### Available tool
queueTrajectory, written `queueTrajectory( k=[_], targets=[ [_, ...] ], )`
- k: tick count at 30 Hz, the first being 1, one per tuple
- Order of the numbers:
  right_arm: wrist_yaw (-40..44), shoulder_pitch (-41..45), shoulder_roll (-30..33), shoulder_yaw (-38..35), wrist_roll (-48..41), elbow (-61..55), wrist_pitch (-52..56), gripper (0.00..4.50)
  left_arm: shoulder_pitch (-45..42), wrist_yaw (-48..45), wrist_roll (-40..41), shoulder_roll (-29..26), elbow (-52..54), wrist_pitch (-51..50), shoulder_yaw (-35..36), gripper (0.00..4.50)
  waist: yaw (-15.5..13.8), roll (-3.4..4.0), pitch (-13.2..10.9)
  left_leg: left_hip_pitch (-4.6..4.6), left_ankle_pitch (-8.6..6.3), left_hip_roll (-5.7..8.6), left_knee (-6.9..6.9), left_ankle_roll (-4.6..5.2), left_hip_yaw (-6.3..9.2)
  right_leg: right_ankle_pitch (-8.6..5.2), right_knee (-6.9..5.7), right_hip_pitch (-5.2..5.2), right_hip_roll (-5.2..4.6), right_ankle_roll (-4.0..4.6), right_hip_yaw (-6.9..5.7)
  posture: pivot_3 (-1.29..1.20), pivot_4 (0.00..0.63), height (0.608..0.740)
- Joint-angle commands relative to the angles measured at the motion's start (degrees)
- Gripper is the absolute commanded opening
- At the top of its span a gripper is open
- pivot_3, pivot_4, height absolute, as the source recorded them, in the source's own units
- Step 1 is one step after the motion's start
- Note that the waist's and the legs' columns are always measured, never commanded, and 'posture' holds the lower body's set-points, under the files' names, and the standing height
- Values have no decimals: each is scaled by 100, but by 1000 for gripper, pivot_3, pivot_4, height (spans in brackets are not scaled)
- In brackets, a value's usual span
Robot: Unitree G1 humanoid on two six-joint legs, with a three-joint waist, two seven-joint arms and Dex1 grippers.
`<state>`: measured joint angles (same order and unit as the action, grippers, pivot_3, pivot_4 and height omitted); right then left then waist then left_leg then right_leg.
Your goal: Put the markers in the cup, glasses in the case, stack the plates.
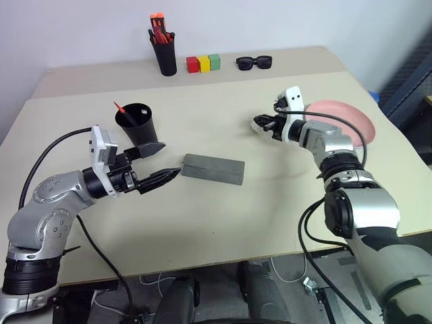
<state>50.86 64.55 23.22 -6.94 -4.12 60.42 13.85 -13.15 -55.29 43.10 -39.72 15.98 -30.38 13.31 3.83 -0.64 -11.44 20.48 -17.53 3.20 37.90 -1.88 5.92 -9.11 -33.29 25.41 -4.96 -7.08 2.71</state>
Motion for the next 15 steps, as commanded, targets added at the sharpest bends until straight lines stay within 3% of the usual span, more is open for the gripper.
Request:
queueTrajectory(
  k=[1, 3, 5, 7, 10, 15],
  targets=[
    [138, -145, 222, 170, 33, -585, 68, 279, -1, -51, 20, 11, 83, 122, 72, 4500, 9, 0, 0, 0, 0, 0, 0, 0, 0, 0, 0, 0, 0, 0, 0, 0, 150, 740],
    [-30, -179, 225, 159, 24, -674, -61, 853, -15, -47, 14, 24, 71, 127, 55, 4500, 21, 0, 0, -2, 0, -1, 0, 0, 0, 0, -1, 0, 1, 0, 0, 0, 150, 740],
    [-123, -148, 177, 110, -57, -810, -110, 1809, -42, -50, 5, 35, 59, 127, 39, 4500, 31, 1, 0, -5, 0, -2, 0, 0, -5, 0, -2, 1, 1, 0, 1, 0, 150, 740],
    [-452, -61, 145, 94, -4, -780, -343, 3038, -66, -56, 3, 35, 43, 128, 27, 4500, 26, 1, 0, -3, 0, -3, 0, 0, -5, 0, -4, 4, 1, 1, 1, 0, 150, 740],
    [-842, 88, 128, 130, 115, -466, -735, 4417, -76, -73, -2, 29, 26, 130, 23, 4500, 14, 1, 0, -1, 0, -1, 0, -1, -5, 0, -3, 4, -1, 0, 1, 0, 150, 740],
    [-1558, 190, -167, 407, 507, 373, -1309, 4417, -74, -72, 9, 19, 27, 132, 40, 4500, 16, -2, 1, -2, 0, -1, 0, -1, -5, 0, -2, 2, -1, 1, 1, 0, 150, 740]
  ],
)
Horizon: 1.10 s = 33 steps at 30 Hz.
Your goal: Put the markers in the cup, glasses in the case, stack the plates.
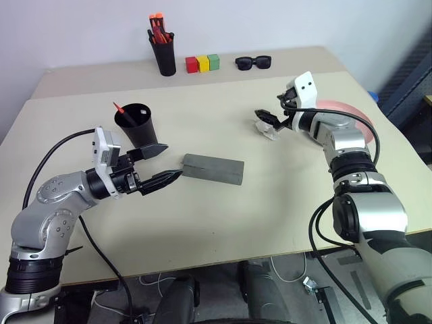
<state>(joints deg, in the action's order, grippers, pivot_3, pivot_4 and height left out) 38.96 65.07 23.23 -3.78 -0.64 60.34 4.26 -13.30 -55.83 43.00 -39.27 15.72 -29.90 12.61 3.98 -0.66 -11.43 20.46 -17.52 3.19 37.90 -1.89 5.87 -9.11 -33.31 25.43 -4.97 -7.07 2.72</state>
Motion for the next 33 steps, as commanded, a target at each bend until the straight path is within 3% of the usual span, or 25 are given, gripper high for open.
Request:
queueTrajectory(
  k=[1, 5, 8, 9, 11, 16, 18, 24, 31, 33],
  targets=[
    [-519, 158, -240, 113, 210, 557, -439, 4417, -57, -16, 19, -26, 55, 85, 107, 4500, 2, 0, 0, 0, 0, 0, 0, 0, 0, 0, 0, 0, 0, 0, 0, 0, 150, 740],
    [-1397, 150, -411, 515, 786, 1132, -809, 4417, -55, 25, 33, -25, 113, 67, 108, 4500, 6, 1, -1, 2, 0, 0, 0, 0, 0, 0, 0, 1, 0, 1, 0, 0, 150, 740],
    [-1644, 217, -505, 141, 462, 1392, -629, 4417, -16, 67, 47, -42, 158, 55, 157, 4500, -3, 1, 0, 3, 1, 1, 0, -2, 3, 0, 1, 1, -1, 1, 0, 0, 150, 740],
    [-1672, 213, -510, 83, 427, 1440, -597, 4184, 23, 70, 50, -50, 181, 64, 177, 4500, -2, 1, 0, 3, 1, 1, 0, -2, 3, 0, 1, 1, -1, 1, 0, 0, 150, 740],
    [-1556, 247, -533, -121, 245, 1464, -558, 3522, 102, 92, 70, -69, 227, 61, 231, 4500, 5, 1, -1, 2, 1, 1, 0, -2, 3, 0, 1, 1, 0, 1, 0, 0, 150, 740],
    [-1305, 198, -460, -115, 314, 1455, -575, 895, 161, 78, 44, -96, 225, 128, 265, 4500, 14, 1, -1, 0, 1, -1, -2, -1, 3, 0, 0, 1, 3, 1, 0, 0, 150, 740],
    [-1246, 181, -432, -93, 341, 1439, -615, 89, 124, 60, 9, -95, 219, 172, 231, 4500, 12, 1, -1, 0, 1, 0, -1, -1, 3, 0, 0, 1, 2, 1, 0, 0, 150, 740],
    [-824, 404, -16, -1033, -581, 1118, -589, 32, 0, 152, 26, 19, 169, 183, 175, 4500, -6, 1, -1, 2, 1, 0, 0, -1, 4, 0, 1, -1, 1, 0, 0, 0, 150, 740],
    [-1389, 66, 1036, -1136, -496, 725, -742, 32, -56, 123, -65, 188, 11, 331, 51, 4500, -14, 2, -1, 4, 0, 2, -2, 1, 1, 0, 7, -3, 0, 0, 0, 0, 150, 740],
    [-1505, -199, 1257, -972, -296, 742, -684, 798, -181, 104, -113, 266, -86, 385, -49, 4500, -5, -1, 1, -3, 0, 0, -2, 1, 0, -1, 6, -8, 2, 0, 0, 0, 150, 740]
  ],
)
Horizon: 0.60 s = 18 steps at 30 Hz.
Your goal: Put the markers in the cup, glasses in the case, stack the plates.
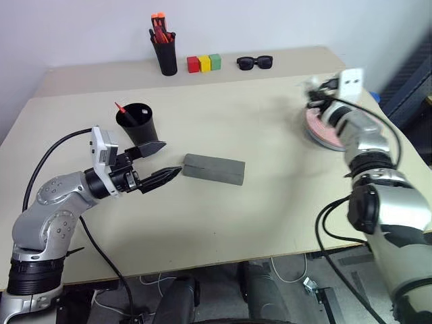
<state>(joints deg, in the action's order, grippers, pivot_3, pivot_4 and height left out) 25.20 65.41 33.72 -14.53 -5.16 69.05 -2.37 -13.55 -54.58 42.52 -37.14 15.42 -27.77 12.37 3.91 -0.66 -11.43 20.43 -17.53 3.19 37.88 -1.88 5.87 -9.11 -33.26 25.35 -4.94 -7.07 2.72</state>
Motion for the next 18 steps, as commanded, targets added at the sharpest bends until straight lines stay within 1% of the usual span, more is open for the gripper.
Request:
queueTrajectory(
  k=[1, 3, 6, 7, 8, 11, 12, 13, 14, 15, 16, 18],
  targets=[
    [-138, -356, 252, 199, 251, -105, -7, 1123, -222, -30, -76, 78, -102, 166, -58, 4500, 4, -4, 2, -1, 0, 0, 1, 0, 0, 0, 0, -2, 0, 0, 0, 0, 150, 740],
    [-7, -468, 187, 151, 137, -119, 50, 2068, -335, -92, -44, 71, -182, 65, -107, 4500, 22, -5, 3, -3, 0, -1, 1, 0, -3, 0, 0, -4, 0, 0, 0, 0, 150, 740],
    [-76, -451, 139, 206, 179, -199, -6, 3640, -453, -93, -46, 64, -288, 22, -110, 4500, 50, 5, -3, -7, 0, -2, 1, 1, -23, 1, 0, 0, 0, -1, 13, 0, 150, 740],
    [-90, -432, 137, 204, 166, -217, -26, 4225, -476, -84, -69, 69, -307, 37, -115, 4500, 38, 5, -3, -7, 0, -3, 1, 1, -29, 1, -2, 3, -1, -2, 17, 0, 150, 740],
    [-213, -381, 183, 251, 240, -285, -230, 4438, -468, -87, -73, 60, -334, 64, -75, 4500, 24, 5, -3, -7, 0, -3, 2, 1, -28, 1, -2, 3, -1, -2, 17, 0, 150, 740],
    [-344, -212, 229, 65, 62, -433, -572, 4438, -417, -65, -146, 78, -300, 176, -65, 4500, 9, 5, -3, -4, 0, -1, 2, 1, -28, 1, 1, 3, -2, -3, 17, 0, 150, 740],
    [-87, -200, 139, -56, -160, -594, -687, 4438, -386, -40, -133, 87, -268, 167, -51, 4500, 8, 5, -3, -2, 0, -1, 2, 1, -28, 2, 3, 3, -2, -3, 17, 0, 150, 740],
    [519, -244, -26, -194, -573, -911, -444, 4438, -329, -33, -123, 88, -227, 183, -25, 4500, 7, 5, -3, -3, 0, -1, 2, 1, -28, 2, 3, 3, -2, -3, 17, 0, 150, 740],
    [1173, -468, -209, -216, -976, -1477, -233, 4438, -260, 3, -93, 106, -178, 189, 22, 4500, 10, 4, -2, -3, 0, -2, 2, 1, -28, 2, 3, 3, -2, -3, 17, 0, 150, 740],
    [1769, -786, -340, -129, -1267, -2131, -120, 4438, -192, 49, -101, 122, -127, 217, 49, 4500, 28, 5, -2, -4, -1, -3, 2, 1, -25, 2, 3, 2, -1, -3, 17, 0, 150, 740],
    [2389, -1209, -453, -25, -1702, -2965, 256, 4438, -97, 60, -150, 127, -61, 296, 67, 4500, 18, 1, 1, -9, -6, -7, 2, 10, -30, 2, 0, 3, 1, -4, 18, 0, 150, 740],
    [3271, -2078, -450, 396, -2375, -4588, 1244, 4438, 93, 96, -136, 119, 57, 323, 156, 4500, -2, -3, 5, -6, -11, -16, 2, 19, -6, 1, -2, 0, 15, -2, 10, 0, 150, 740]
  ],
)
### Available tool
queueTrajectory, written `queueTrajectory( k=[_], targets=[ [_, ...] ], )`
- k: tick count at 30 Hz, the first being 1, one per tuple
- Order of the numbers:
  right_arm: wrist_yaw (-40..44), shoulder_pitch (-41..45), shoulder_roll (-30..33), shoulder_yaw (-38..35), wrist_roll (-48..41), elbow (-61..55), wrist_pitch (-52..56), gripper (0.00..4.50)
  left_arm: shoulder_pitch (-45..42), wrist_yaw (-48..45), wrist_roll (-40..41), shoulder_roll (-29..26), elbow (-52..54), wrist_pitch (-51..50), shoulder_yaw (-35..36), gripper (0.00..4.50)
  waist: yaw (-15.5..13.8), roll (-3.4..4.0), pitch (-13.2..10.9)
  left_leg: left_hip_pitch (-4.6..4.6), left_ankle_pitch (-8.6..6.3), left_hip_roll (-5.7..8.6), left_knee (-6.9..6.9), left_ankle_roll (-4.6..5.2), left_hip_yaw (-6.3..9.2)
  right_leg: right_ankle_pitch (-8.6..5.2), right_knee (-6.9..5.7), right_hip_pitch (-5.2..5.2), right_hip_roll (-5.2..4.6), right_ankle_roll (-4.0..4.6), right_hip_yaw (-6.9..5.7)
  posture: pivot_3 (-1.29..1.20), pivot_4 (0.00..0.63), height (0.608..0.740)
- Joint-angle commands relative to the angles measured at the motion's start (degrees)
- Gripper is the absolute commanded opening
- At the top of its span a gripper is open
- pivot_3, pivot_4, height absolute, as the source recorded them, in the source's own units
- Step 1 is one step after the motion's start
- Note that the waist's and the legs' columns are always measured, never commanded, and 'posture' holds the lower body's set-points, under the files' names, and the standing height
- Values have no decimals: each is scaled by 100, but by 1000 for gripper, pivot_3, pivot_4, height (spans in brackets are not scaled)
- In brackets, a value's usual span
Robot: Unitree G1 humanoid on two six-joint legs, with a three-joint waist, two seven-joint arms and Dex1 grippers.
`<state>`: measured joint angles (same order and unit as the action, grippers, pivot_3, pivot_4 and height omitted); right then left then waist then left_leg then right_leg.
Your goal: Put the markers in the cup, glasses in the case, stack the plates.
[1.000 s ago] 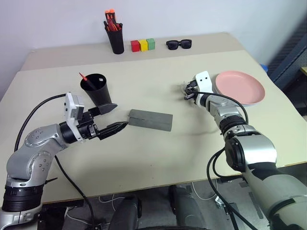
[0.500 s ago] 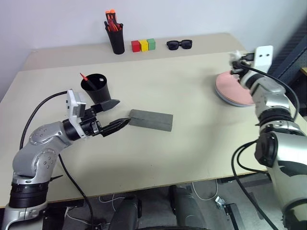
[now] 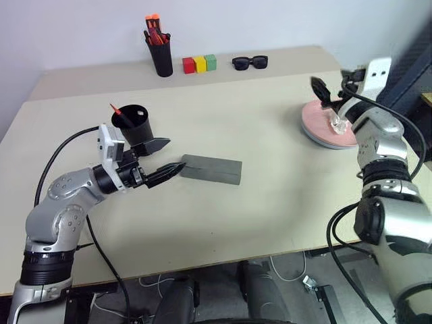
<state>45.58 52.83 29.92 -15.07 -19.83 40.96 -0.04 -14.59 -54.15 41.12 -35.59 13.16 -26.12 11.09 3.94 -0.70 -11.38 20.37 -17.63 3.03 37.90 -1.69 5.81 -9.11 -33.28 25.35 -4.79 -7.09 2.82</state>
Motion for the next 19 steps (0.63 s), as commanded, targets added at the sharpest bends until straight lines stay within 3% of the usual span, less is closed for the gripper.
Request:
queueTrajectory(
  k=[1, 6, 12, 19],
  targets=[
    [1600, -1259, 11, 666, -1304, -2612, 1561, 4438, 297, 53, -11, -56, 332, 212, 334, 4500, -41, 2, -1, 1, -2, -2, 2, 2, 8, 0, -2, 0, 2, 1, -3, 0, 150, 740],
    [2204, -2580, 549, 1154, -2060, -5067, 2712, 4438, 622, 146, -28, -74, 458, 325, 555, 4500, -188, 21, -12, 14, 0, 14, 14, -2, 9, 0, -1, 4, -20, -1, -6, 0, 150, 740],
    [2285, -3030, 935, 1115, -1737, -5440, 2480, 4438, 917, 142, -170, -102, 389, 580, 710, 4500, -189, 1, -1, -23, 1, 14, 24, -2, 1, -6, 11, -44, -18, 1, -8, 0, 150, 740],
    [2135, -3446, 1233, 1032, -1681, -5688, 2622, 4438, 1169, 46, -200, -76, 196, 697, 735, 4500, -191, 2, -1, -1, 0, 13, 24, -2, -6, -5, 5, -16, -21, -5, -6, 0, 150, 740]
  ],
)
